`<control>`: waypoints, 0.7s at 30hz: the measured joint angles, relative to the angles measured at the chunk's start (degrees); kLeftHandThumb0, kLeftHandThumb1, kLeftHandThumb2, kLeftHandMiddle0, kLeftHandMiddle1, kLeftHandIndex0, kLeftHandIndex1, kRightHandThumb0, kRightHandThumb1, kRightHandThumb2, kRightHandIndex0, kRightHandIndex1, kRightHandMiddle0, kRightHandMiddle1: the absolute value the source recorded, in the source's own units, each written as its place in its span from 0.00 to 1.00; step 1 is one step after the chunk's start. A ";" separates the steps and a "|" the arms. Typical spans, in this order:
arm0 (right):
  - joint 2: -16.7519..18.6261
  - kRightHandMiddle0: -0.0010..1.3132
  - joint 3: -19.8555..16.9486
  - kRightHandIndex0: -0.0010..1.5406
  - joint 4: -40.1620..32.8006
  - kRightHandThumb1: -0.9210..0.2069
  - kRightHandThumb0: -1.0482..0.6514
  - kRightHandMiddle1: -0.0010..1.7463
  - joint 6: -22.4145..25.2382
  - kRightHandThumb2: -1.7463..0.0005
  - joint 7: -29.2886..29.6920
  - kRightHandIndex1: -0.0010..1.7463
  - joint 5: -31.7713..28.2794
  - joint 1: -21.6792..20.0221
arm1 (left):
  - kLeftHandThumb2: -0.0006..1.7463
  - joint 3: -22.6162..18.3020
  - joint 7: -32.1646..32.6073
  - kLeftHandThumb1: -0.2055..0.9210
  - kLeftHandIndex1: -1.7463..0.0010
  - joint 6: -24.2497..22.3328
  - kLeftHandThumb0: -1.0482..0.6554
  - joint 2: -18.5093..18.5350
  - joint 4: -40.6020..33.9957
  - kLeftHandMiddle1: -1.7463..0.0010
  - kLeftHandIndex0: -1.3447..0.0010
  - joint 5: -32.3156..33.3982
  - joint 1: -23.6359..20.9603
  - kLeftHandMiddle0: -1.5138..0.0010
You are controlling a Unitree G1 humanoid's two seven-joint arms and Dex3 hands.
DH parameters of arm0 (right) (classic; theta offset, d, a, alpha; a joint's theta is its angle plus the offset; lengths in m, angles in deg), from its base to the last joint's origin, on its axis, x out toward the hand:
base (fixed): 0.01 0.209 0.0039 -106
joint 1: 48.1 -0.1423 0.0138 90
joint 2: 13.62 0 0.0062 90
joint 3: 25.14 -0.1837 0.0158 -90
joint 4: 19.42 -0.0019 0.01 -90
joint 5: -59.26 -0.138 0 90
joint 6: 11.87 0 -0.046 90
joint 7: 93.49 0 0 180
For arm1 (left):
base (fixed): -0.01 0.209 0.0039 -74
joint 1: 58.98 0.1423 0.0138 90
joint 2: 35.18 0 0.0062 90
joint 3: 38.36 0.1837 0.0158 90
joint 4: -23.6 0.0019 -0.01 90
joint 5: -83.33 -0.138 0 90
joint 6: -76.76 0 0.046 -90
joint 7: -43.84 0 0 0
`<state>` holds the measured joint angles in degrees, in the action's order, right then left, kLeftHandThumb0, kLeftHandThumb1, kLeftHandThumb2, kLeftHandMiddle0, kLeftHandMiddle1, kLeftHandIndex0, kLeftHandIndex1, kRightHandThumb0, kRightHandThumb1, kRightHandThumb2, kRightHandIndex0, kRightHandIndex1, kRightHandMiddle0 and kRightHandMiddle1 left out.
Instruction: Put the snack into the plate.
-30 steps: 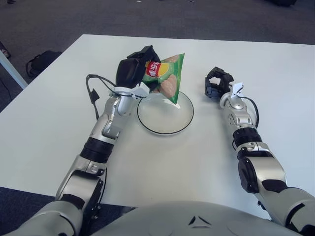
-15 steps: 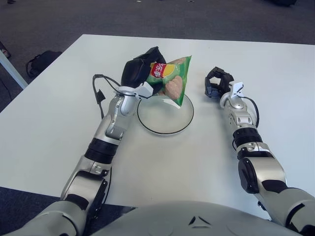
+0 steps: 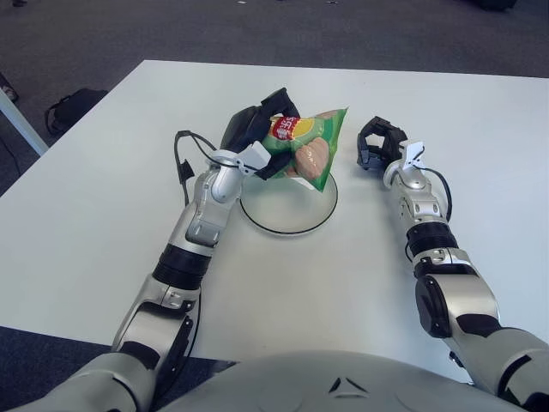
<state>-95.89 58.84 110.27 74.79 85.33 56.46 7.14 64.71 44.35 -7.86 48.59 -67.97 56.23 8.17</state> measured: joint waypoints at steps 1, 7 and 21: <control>0.00 0.44 -0.01 0.81 -0.10 0.49 0.34 1.00 0.14 0.28 -0.02 1.00 0.00 0.02 | 1.00 0.13 -0.02 0.13 0.00 0.17 0.61 0.00 0.09 0.00 0.49 0.00 0.13 0.42; 0.00 0.44 -0.03 0.80 -0.54 0.49 0.34 1.00 0.82 0.29 -0.10 1.00 -0.02 0.04 | 1.00 0.78 -0.61 0.12 0.01 1.41 0.61 -0.52 0.78 0.00 0.48 1.25 0.82 0.42; 0.02 0.44 0.16 0.81 -0.74 0.49 0.34 1.00 1.21 0.28 -0.47 1.00 -0.01 0.04 | 0.98 2.03 -3.51 0.12 0.00 4.57 0.61 -0.06 2.32 0.07 0.50 2.01 1.77 0.38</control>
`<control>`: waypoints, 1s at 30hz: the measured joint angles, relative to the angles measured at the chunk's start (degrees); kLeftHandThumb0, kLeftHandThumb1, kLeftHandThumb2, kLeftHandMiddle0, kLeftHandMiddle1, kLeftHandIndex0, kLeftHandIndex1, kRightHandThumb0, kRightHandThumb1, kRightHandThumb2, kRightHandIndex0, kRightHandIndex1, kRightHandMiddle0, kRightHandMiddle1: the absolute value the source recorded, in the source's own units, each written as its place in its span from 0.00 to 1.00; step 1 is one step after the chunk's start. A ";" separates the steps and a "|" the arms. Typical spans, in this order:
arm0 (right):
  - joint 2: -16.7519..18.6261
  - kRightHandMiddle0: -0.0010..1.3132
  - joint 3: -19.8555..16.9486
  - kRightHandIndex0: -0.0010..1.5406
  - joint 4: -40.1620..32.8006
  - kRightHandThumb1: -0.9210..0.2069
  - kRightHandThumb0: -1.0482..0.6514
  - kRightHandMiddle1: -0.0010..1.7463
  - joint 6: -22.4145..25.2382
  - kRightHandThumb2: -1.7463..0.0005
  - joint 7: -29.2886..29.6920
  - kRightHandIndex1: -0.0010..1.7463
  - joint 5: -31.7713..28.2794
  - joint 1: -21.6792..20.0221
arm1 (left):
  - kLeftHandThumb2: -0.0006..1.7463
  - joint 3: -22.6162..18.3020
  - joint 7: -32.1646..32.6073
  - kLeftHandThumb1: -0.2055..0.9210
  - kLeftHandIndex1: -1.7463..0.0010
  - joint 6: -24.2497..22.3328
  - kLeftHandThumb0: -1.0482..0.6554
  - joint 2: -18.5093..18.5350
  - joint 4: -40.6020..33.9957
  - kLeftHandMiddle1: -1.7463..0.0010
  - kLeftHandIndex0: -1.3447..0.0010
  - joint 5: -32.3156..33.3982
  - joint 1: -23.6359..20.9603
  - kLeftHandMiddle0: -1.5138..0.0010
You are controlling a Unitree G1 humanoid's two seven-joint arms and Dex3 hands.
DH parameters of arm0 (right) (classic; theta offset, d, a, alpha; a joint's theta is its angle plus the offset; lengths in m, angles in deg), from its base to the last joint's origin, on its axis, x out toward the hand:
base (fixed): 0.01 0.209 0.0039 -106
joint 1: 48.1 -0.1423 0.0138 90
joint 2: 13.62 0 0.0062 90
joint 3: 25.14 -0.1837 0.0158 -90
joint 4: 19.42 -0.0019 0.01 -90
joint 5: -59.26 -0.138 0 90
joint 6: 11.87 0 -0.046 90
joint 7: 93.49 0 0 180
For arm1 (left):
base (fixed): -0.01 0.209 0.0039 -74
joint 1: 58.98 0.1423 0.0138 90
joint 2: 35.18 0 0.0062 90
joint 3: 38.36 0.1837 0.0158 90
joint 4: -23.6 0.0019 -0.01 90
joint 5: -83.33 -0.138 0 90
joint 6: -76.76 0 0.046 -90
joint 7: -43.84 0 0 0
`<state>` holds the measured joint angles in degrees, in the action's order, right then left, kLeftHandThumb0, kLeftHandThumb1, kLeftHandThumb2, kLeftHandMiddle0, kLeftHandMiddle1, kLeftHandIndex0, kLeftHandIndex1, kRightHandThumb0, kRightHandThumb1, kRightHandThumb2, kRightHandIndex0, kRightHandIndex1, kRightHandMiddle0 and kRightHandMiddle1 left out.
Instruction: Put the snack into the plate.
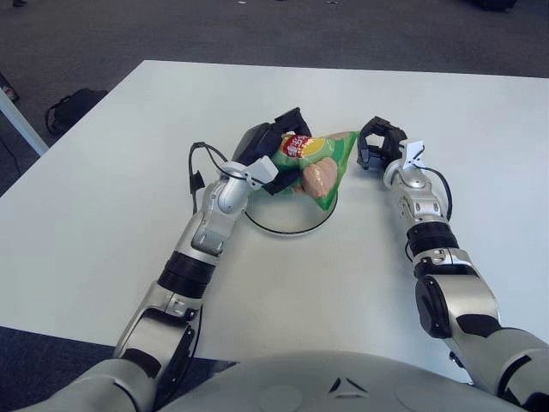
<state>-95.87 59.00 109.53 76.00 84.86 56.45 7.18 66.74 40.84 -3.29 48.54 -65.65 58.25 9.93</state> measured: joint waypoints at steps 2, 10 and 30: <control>0.00 0.44 0.02 0.81 -0.04 0.49 0.34 1.00 0.06 0.29 -0.01 1.00 0.00 0.00 | 0.98 0.10 -0.54 0.13 0.00 0.66 0.61 0.47 0.20 0.06 0.50 -0.01 0.00 0.39; 0.01 0.43 0.24 0.80 -0.21 0.48 0.35 1.00 0.26 0.29 0.21 1.00 0.07 0.00 | 0.67 1.19 -7.84 0.55 0.03 0.61 0.61 3.55 -0.12 0.03 0.68 1.26 -0.73 0.68; 0.03 0.43 0.54 0.80 0.18 0.47 0.35 1.00 -0.27 0.30 0.85 1.00 0.07 -0.03 | 0.18 1.18 -22.91 0.92 0.78 9.29 0.08 10.29 2.15 0.87 1.00 11.49 -1.00 0.97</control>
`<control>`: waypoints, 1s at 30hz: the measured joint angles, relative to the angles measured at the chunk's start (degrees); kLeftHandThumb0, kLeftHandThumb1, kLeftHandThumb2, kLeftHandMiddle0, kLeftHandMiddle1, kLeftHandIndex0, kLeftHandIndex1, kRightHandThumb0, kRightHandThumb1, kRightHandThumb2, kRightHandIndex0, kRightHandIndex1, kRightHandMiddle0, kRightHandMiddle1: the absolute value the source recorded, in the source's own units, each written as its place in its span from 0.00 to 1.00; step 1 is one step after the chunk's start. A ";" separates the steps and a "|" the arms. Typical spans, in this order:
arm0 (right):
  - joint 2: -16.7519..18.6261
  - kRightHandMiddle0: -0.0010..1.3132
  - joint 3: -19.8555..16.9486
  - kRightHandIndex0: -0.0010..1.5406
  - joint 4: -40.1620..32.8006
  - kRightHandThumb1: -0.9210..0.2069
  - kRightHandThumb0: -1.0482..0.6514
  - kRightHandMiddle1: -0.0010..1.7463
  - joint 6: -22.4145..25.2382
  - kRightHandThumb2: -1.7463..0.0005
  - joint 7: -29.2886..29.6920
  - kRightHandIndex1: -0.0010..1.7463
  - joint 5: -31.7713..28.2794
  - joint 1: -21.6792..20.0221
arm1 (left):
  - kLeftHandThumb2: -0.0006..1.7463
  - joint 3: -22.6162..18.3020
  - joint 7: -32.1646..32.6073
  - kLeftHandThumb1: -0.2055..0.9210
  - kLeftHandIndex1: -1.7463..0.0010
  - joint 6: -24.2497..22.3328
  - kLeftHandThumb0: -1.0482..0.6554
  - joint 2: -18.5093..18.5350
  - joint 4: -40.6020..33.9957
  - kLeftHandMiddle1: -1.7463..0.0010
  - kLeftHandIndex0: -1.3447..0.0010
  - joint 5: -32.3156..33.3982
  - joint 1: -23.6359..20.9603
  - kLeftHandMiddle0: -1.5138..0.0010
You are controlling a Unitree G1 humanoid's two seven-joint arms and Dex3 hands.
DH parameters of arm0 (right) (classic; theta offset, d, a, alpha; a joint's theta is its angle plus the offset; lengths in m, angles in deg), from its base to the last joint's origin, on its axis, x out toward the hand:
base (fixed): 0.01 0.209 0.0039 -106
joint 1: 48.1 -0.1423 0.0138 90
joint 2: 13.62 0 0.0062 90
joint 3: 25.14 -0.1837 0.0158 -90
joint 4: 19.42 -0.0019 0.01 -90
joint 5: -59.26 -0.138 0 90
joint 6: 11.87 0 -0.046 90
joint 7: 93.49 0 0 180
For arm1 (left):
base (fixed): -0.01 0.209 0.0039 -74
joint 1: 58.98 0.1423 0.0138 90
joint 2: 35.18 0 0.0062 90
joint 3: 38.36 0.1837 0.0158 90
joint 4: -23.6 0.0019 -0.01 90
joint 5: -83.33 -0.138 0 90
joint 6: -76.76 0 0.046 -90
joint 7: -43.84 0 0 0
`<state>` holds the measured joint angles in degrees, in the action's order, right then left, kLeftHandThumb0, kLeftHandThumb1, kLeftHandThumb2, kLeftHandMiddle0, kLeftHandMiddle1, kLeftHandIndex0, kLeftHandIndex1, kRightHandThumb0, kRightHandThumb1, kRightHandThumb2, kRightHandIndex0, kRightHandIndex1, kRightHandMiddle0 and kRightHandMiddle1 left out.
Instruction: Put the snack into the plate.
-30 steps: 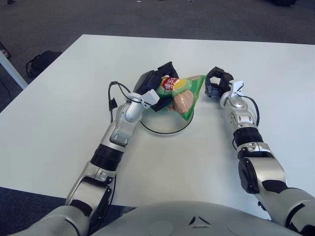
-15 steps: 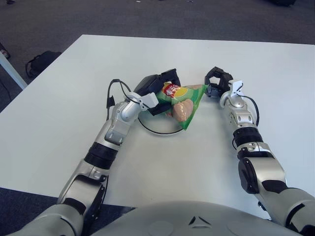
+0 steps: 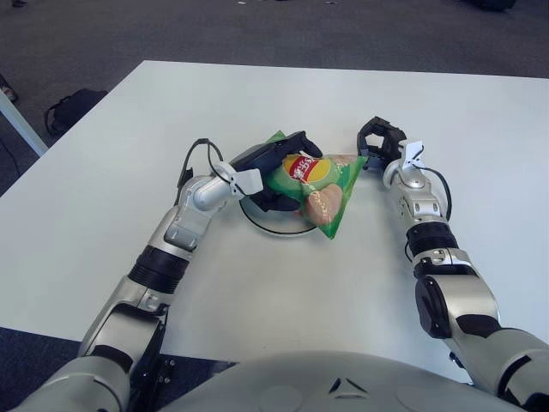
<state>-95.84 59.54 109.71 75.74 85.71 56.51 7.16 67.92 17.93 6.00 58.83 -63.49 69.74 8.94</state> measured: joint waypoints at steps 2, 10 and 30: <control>0.00 0.43 0.10 0.80 0.08 0.48 0.35 1.00 -0.12 0.30 -0.03 1.00 0.00 -0.01 | 0.17 -0.16 -0.56 0.92 0.82 1.26 0.07 0.24 0.56 0.90 1.00 0.93 -0.01 0.98; -0.01 0.43 0.15 0.80 0.43 0.48 0.35 1.00 -0.51 0.29 -0.54 1.00 -0.02 -0.06 | 0.15 -1.04 -5.60 0.89 0.94 2.63 0.07 0.40 1.73 0.99 1.00 7.97 -0.08 1.00; -0.56 0.42 0.09 0.79 2.38 0.47 0.35 1.00 -1.86 0.30 -2.69 1.00 -0.08 -0.78 | 0.26 -12.09 -12.55 0.78 0.87 4.20 0.17 -5.66 11.59 1.00 1.00 32.03 -0.53 1.00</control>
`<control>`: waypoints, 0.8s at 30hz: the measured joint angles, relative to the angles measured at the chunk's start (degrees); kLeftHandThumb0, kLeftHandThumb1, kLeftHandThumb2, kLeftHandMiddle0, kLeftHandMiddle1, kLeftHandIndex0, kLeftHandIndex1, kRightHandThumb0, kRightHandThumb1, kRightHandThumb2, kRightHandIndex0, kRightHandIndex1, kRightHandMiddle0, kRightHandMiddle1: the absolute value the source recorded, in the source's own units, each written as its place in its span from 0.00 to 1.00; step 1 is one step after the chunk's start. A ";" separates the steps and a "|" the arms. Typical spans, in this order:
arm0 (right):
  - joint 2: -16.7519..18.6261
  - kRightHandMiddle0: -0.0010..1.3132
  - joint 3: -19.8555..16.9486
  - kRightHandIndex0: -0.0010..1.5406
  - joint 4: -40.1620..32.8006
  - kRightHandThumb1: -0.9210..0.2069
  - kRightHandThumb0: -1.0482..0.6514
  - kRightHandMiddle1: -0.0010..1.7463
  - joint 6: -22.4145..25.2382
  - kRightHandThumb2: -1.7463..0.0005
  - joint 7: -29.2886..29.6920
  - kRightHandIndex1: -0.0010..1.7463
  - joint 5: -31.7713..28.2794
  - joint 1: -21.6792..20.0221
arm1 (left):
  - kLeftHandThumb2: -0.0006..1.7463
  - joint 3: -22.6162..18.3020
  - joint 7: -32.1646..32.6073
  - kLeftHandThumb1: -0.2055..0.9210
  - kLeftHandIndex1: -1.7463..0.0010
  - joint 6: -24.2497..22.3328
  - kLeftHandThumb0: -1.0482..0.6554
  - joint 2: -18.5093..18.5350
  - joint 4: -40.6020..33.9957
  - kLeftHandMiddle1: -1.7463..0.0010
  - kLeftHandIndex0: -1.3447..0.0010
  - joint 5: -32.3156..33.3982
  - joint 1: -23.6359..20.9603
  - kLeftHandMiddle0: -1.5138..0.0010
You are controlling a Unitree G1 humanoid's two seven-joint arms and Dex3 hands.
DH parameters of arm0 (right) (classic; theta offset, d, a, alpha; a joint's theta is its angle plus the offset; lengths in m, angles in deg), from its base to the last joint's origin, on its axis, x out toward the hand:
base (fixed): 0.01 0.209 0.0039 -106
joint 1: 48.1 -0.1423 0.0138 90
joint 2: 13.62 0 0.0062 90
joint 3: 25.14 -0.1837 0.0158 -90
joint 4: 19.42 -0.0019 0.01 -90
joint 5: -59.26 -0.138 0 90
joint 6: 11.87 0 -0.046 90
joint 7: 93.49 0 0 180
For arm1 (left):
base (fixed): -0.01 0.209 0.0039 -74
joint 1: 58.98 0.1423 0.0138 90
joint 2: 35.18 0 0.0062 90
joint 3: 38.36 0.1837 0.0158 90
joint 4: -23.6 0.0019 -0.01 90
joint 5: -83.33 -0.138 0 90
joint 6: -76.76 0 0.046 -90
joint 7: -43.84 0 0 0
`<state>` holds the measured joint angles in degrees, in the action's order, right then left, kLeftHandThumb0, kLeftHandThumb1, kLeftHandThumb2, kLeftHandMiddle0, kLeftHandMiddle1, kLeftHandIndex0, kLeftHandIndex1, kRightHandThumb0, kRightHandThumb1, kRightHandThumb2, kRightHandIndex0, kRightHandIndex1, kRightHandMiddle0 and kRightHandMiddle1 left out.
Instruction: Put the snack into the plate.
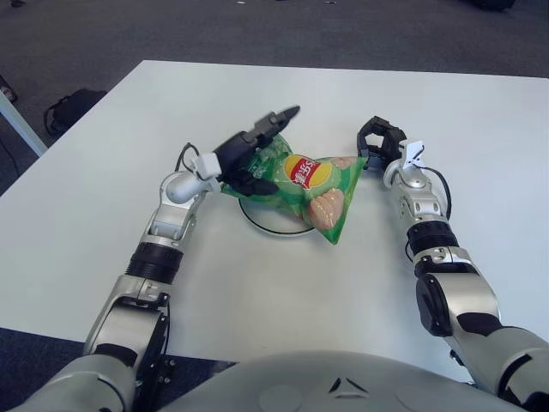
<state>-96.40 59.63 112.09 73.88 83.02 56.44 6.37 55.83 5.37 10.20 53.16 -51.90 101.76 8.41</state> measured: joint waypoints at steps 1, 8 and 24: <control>-0.05 0.42 0.00 0.79 0.16 0.47 0.35 1.00 -0.09 0.30 -0.17 1.00 0.00 -0.09 | 0.34 -0.83 0.02 0.68 0.86 -1.31 0.22 -0.89 -0.15 1.00 1.00 2.10 0.11 1.00; -0.40 0.42 0.04 0.79 0.94 0.47 0.35 1.00 -0.10 0.30 -1.39 1.00 -0.03 -0.60 | 0.48 -6.90 3.48 0.51 0.80 -11.13 0.24 -5.72 -3.16 1.00 1.00 12.50 1.08 1.00; -0.60 0.44 -1.11 0.82 1.37 0.49 0.34 1.00 2.13 0.29 -2.69 1.00 -1.07 -1.49 | 0.42 -14.75 16.47 0.75 0.61 -15.23 0.27 -6.96 -8.22 0.93 1.00 9.81 1.96 0.81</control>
<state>-97.00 58.52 113.46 76.00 80.34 55.37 4.89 41.08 21.84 -5.04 46.21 -60.12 111.57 10.37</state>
